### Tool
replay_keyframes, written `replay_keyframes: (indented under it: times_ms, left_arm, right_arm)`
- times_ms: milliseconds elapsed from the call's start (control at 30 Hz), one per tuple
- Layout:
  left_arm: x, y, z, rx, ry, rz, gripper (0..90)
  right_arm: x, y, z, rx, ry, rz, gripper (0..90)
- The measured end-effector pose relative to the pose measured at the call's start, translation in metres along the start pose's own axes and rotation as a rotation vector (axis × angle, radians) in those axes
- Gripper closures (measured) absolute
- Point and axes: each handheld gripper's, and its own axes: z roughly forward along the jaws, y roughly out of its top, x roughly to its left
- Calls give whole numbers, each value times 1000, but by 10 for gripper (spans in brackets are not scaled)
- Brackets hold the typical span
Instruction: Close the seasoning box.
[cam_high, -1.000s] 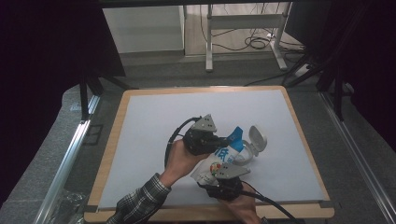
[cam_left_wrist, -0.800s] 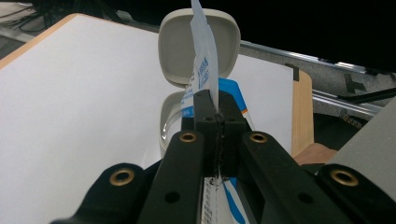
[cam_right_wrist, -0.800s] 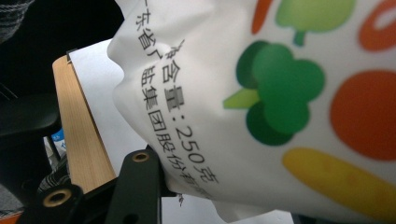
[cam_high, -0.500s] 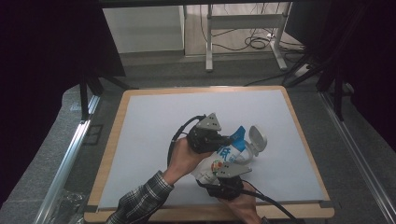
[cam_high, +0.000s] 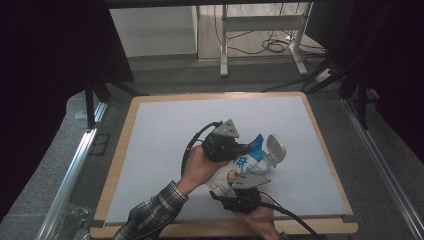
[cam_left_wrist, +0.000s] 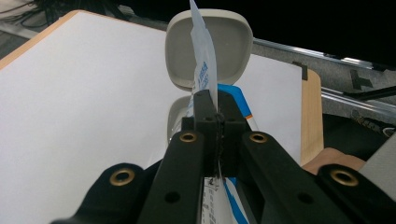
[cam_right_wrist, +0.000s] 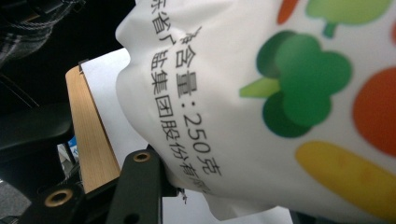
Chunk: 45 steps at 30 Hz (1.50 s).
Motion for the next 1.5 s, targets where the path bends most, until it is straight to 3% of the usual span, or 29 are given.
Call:
replay_keyframes:
  times_ms: [1500]
  left_arm:
    - [10,8,16,40,-23,-45,896]
  right_arm:
    - [-3,6,-3,-28,41,35,592]
